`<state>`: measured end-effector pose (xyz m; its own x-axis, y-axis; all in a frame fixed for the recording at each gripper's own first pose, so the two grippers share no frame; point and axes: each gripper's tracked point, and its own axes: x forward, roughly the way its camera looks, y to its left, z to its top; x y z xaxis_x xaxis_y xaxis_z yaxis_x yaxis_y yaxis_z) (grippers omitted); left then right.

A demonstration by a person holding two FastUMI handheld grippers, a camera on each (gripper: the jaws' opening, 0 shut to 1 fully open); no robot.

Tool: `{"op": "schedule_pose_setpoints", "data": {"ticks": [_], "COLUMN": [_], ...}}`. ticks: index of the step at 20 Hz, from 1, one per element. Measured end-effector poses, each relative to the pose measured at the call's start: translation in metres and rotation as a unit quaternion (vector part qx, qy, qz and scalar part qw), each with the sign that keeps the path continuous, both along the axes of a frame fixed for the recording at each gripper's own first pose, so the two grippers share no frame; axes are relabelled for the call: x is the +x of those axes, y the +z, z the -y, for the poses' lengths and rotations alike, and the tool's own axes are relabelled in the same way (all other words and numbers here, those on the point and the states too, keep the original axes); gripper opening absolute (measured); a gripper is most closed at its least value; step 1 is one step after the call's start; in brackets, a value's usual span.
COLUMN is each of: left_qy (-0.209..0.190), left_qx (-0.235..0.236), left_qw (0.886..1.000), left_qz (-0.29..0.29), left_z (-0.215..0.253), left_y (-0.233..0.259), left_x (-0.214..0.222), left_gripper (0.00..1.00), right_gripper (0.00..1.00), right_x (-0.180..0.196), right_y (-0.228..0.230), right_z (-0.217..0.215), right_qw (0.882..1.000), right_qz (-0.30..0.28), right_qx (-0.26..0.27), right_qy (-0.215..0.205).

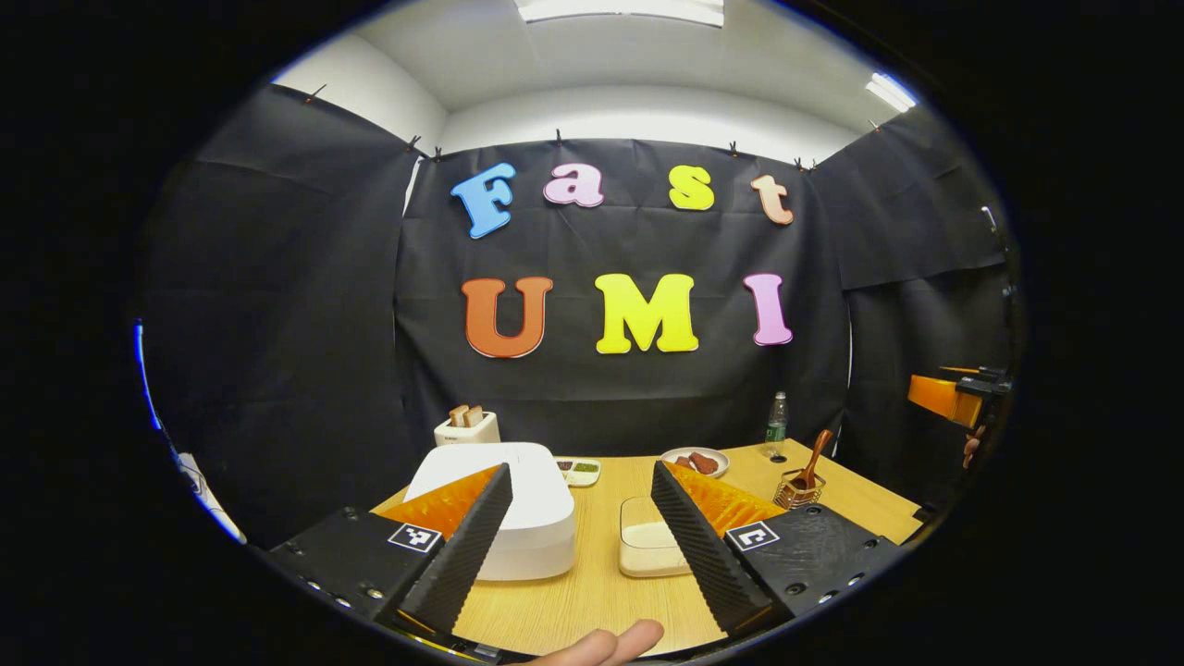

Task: Close the left gripper, press the button to open the rice cooker; take a wooden spoon from the chopstick holder with the right hand, scoop a spoonful of rice and pour it into the rice cooker, then put the wooden spoon back into the chopstick holder.

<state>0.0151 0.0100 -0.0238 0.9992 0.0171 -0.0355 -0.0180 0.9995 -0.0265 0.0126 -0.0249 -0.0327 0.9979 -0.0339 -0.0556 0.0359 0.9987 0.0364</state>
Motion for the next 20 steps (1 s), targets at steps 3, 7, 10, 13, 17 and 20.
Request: {"op": "schedule_pose_setpoints", "data": {"ticks": [3,7,10,13,17,20], "left_qy": [0.0,0.004,0.009,0.022,0.029,0.038], "left_qx": [0.006,0.01,0.026,0.025,0.014,0.016], "left_qw": [1.0,1.0,0.999,0.999,0.999,0.999], "left_qz": [-0.001,0.013,0.018,0.013,0.01,-0.006], "left_z": [-0.001,-0.003,-0.007,-0.018,-0.037,-0.048], "left_y": [0.001,0.012,0.014,0.011,0.009,0.003], "left_x": [0.004,0.012,0.02,0.032,0.048,0.062], "left_gripper": [0.96,0.96,0.96,0.96,0.85,0.58], "right_gripper": [1.0,0.99,0.99,0.99,0.99,0.99], "right_x": [0.001,0.006,0.011,0.017,0.021,0.027], "right_y": [0.003,0.005,0.01,0.007,0.004,0.001], "right_z": [0.011,0.012,0.007,0.008,0.009,0.018], "right_qw": [1.0,1.0,1.0,1.0,0.999,0.999], "right_qz": [0.006,0.012,0.025,0.027,0.031,0.037], "right_qx": [-0.005,-0.01,-0.007,-0.005,0.001,0.0], "right_qy": [-0.012,-0.01,0.003,0.01,0.019,0.014]}}
